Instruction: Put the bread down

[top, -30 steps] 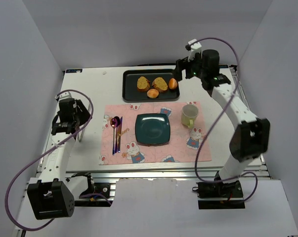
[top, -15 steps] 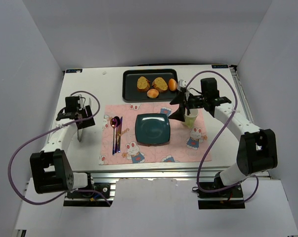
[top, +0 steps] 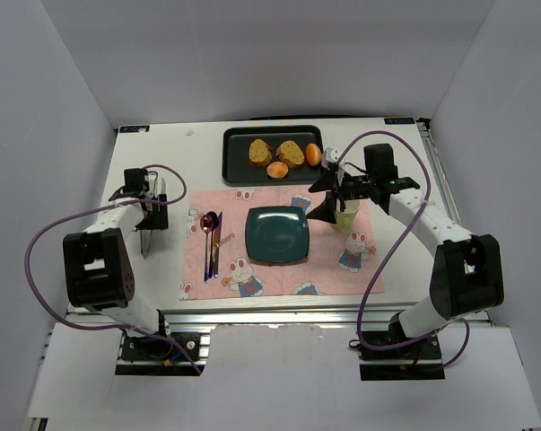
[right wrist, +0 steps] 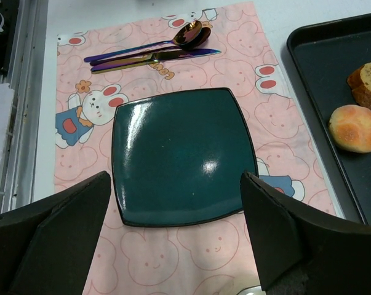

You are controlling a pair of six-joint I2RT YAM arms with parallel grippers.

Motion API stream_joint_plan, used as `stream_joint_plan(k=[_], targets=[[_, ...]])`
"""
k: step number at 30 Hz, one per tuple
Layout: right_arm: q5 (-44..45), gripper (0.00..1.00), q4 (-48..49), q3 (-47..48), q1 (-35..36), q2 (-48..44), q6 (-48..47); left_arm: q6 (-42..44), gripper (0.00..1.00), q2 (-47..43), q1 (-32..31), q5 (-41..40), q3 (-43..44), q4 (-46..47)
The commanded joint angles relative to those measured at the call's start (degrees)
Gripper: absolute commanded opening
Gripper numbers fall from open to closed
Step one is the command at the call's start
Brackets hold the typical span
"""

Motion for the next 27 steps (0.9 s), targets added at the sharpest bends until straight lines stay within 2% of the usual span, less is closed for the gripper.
stream_joint_plan(k=[1, 4, 8, 9, 12, 19, 21, 22, 25, 26, 27], targets=[[-0.2, 0.89, 0.9, -0.5, -0.4, -0.6, -0.6, 3.6, 0.79, -3.8, 1.7, -2.9, 0.1, 5.0], [-0.2, 0.89, 0.7, 0.0, -0.3, -0.1, -0.5, 7.0, 0.78, -3.2, 3.6, -1.4, -2.5, 7.3], [-0.1, 0.89, -0.1, 1.5, -0.6, 0.4, -0.5, 8.6, 0.74, 2.7, 9.4, 10.1, -2.9, 7.9], [-0.2, 0.89, -0.7, 2.2, -0.7, 0.6, -0.5, 9.0, 0.73, 4.2, 10.0, 14.2, -2.6, 7.9], [-0.2, 0.89, -1.8, 2.8, -0.9, 0.5, -0.9, 9.0, 0.71, 8.1, 11.0, 19.3, -1.8, 9.7], [0.4, 0.89, -1.6, 1.8, -1.0, -0.5, -0.1, 9.0, 0.64, 12.1, 11.1, 19.2, -2.7, 11.7], [0.4, 0.89, -1.5, 1.5, -1.0, -0.6, -0.1, 8.9, 0.58, 13.6, 11.1, 20.8, -1.8, 10.9], [0.5, 0.89, -1.5, 1.4, -1.0, -0.8, -0.2, 8.9, 0.49, 13.9, 11.1, 21.2, -1.6, 10.6], [0.6, 0.89, -1.4, 1.4, -1.4, -1.0, 0.0, 8.6, 0.31, 14.1, 11.1, 21.3, -1.1, 9.4], [0.6, 0.89, -1.1, 1.4, -1.6, -1.0, 0.2, 8.1, 0.19, 13.6, 11.2, 20.6, -1.0, 9.2], [0.6, 0.89, -1.0, 1.4, -1.7, -1.1, 0.2, 7.7, 0.15, 13.1, 11.2, 20.4, -0.8, 9.0]])
